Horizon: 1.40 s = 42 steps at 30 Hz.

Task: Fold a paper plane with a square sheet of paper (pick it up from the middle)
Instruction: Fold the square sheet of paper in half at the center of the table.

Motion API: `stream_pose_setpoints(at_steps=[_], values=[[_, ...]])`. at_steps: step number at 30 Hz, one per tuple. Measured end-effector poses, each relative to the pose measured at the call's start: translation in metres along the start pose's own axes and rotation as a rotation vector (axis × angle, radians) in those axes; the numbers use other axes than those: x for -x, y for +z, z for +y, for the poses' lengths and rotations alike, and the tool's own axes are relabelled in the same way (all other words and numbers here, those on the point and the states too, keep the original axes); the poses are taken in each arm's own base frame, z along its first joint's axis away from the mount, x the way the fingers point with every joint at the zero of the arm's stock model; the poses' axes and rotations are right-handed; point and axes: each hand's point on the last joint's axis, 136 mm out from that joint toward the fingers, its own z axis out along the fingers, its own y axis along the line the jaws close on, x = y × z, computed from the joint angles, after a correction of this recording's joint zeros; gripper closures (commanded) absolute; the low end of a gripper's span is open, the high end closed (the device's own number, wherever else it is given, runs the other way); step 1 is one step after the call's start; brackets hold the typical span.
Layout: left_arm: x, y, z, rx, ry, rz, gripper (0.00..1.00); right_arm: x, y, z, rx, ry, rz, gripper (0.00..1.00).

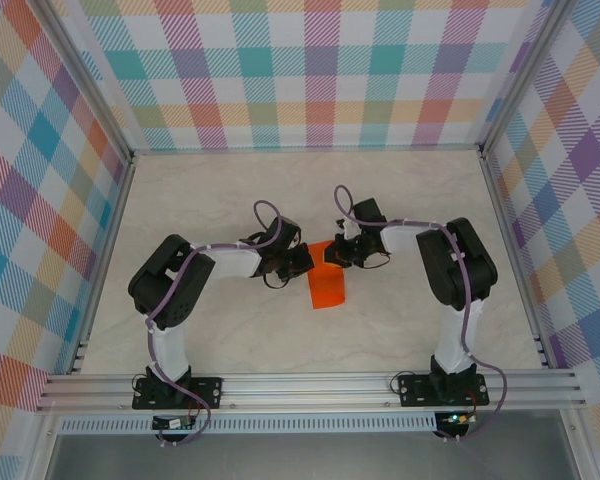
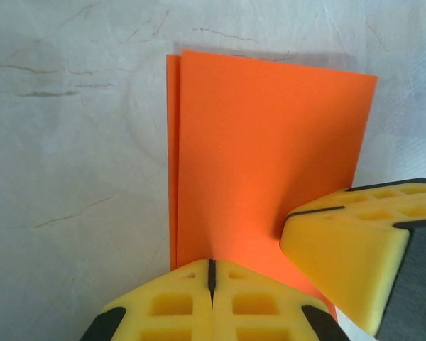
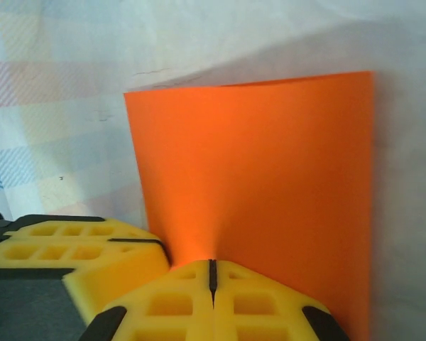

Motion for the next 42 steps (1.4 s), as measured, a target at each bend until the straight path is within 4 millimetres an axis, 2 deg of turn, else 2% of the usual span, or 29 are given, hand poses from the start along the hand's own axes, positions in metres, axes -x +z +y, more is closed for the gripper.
stream_pose_setpoints(at_steps=[4, 11, 13, 15, 17, 21, 25, 32, 38, 42], values=[[0.000, 0.000, 0.000, 0.003, 0.001, -0.002, 1.00, 0.004, -0.008, -0.012, 0.025, 0.033, -0.019, 1.00], [0.001, 0.000, 0.001, 0.010, 0.003, -0.012, 1.00, 0.022, -0.039, -0.039, -0.023, 0.095, -0.117, 1.00], [0.001, 0.000, 0.001, 0.010, 0.003, -0.012, 1.00, 0.028, -0.047, -0.038, -0.032, 0.093, -0.149, 1.00], [0.001, 0.000, 0.001, 0.010, 0.003, -0.012, 1.00, 0.030, -0.052, -0.027, -0.019, 0.070, -0.166, 1.00], [0.001, 0.000, 0.001, 0.010, 0.003, -0.012, 1.00, 0.027, -0.050, -0.013, -0.004, 0.040, -0.160, 1.00], [0.001, 0.000, 0.001, 0.011, 0.006, -0.012, 1.00, 0.018, -0.030, 0.014, 0.030, -0.004, -0.105, 1.00], [0.001, 0.000, 0.001, 0.012, 0.006, -0.011, 1.00, 0.016, -0.007, 0.024, 0.054, -0.021, -0.055, 1.00], [0.001, 0.000, 0.002, 0.012, 0.006, -0.012, 1.00, 0.030, 0.006, 0.003, 0.025, 0.041, -0.054, 1.00], [0.001, 0.000, 0.002, 0.014, 0.017, -0.014, 1.00, 0.049, -0.007, -0.013, 0.008, 0.108, -0.121, 1.00], [0.001, 0.000, 0.002, 0.014, 0.022, -0.014, 1.00, 0.067, -0.025, -0.030, -0.043, 0.139, -0.204, 1.00]])
